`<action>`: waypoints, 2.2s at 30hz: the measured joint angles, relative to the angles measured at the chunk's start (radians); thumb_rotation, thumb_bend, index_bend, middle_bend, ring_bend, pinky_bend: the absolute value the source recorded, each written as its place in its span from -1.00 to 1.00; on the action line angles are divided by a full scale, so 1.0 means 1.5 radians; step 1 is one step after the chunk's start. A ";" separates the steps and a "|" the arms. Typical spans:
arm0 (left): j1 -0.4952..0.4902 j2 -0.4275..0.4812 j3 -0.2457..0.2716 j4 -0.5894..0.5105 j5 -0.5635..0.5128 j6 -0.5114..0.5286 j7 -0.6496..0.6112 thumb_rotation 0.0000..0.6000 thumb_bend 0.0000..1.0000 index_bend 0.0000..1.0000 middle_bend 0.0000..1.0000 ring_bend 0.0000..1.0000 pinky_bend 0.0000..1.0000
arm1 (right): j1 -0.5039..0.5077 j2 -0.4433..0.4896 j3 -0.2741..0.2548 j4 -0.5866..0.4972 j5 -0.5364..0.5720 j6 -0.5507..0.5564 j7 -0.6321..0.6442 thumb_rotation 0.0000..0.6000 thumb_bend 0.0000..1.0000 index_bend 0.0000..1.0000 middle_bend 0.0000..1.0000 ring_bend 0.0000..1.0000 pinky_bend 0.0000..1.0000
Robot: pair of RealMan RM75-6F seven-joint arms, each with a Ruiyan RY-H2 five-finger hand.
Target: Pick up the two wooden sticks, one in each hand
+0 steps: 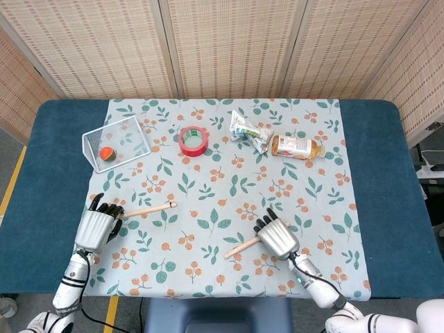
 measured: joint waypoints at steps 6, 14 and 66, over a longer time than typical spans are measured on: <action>-0.001 -0.001 -0.003 0.003 -0.005 -0.007 -0.001 1.00 0.06 0.70 0.71 -0.04 -0.59 | -0.002 -0.002 -0.007 0.001 -0.003 0.011 0.008 1.00 -0.25 0.95 0.75 0.31 -0.43; -0.002 0.000 -0.002 0.005 -0.007 -0.013 0.000 1.00 0.06 0.71 0.72 -0.03 -0.59 | 0.001 -0.002 -0.012 0.003 -0.034 0.042 0.021 1.00 -0.25 1.00 0.81 0.35 -0.42; -0.077 0.141 -0.072 -0.455 -0.118 -0.143 0.087 1.00 0.06 0.73 0.73 0.03 -0.55 | 0.152 -0.180 0.218 -0.039 0.105 0.069 0.151 1.00 -0.25 1.00 0.95 0.46 -0.35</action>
